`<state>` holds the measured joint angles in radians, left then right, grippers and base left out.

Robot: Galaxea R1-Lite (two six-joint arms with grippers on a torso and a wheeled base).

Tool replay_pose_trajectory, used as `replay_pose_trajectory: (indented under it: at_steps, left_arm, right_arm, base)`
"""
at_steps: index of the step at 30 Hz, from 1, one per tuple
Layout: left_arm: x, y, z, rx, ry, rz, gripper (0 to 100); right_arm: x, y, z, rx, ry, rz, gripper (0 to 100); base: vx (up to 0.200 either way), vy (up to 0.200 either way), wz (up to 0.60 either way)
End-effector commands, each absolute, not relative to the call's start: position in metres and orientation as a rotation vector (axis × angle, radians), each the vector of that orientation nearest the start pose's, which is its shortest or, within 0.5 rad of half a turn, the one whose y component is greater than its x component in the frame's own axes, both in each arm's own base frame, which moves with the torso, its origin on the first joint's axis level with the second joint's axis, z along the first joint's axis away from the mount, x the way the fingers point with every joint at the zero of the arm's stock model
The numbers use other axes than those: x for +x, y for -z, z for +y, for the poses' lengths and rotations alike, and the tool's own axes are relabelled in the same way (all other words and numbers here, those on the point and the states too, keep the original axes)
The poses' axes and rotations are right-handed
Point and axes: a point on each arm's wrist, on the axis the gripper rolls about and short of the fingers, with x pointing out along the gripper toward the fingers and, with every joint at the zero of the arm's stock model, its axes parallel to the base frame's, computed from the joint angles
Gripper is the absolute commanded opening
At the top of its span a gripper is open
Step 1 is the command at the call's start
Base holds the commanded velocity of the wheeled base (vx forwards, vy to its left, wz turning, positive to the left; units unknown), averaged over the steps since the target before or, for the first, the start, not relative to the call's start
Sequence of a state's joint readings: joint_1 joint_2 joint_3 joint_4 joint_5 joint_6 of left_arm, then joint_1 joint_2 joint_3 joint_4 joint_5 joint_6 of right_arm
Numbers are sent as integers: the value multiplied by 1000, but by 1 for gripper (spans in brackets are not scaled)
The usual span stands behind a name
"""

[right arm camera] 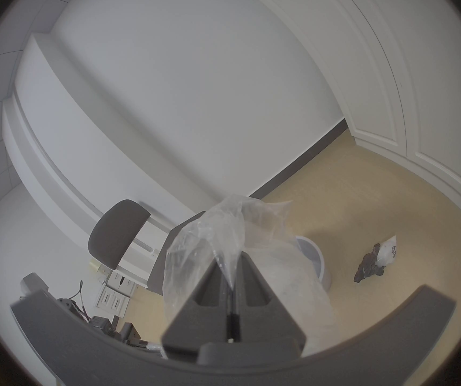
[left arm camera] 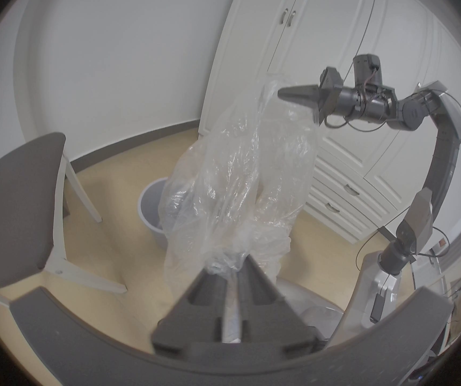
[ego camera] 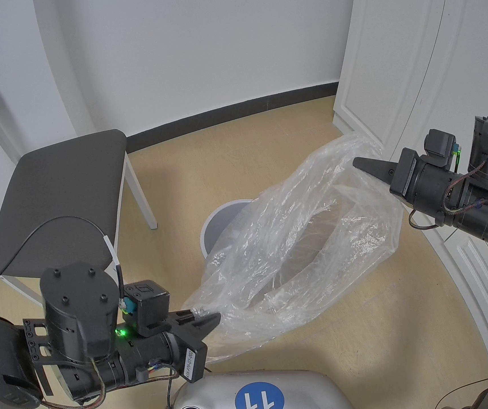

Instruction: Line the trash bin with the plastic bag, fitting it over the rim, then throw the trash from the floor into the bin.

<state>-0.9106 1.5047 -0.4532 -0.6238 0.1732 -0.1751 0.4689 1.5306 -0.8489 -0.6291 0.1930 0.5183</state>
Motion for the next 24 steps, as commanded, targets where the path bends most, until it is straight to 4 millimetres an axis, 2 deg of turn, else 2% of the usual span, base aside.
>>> replay_pose_trajectory:
  at_steps: [1, 5, 7, 11, 15, 17, 19, 22, 24]
  left_arm:
    - [141, -123, -178, 84, 679, 511, 100]
    - [144, -115, -182, 73, 670, 544, 100]
    - [151, -96, -193, 81, 651, 607, 100]
    - [158, -75, -202, 97, 644, 637, 100]
    - [164, -53, -217, 60, 644, 627, 100]
    - [165, -51, -219, 51, 647, 619, 100]
    - [163, -47, -225, 19, 663, 579, 100]
    - [161, -48, -228, 3, 684, 551, 100]
    - [160, -50, -232, -22, 698, 511, 100]
  right_arm:
    - [248, -238, 134, 490, -634, 240, 0]
    - [249, -238, 143, 491, -630, 240, 0]
    - [248, -236, 164, 501, -630, 219, 0]
    - [243, -235, 186, 518, -650, 193, 0]
    - [239, -238, 221, 566, -657, 166, 0]
    - [239, -238, 224, 568, -650, 163, 0]
    - [246, -239, 242, 583, -616, 142, 0]
    - [251, -243, 247, 599, -602, 122, 0]
    - [258, -257, 256, 627, -596, 77, 0]
  base:
    - [0, 0, 0]
    - [0, 0, 0]
    - [0, 0, 0]
    - [0, 0, 0]
    - [0, 0, 0]
    - [0, 0, 0]
    - [0, 0, 0]
    - [0, 0, 0]
    - [0, 0, 0]
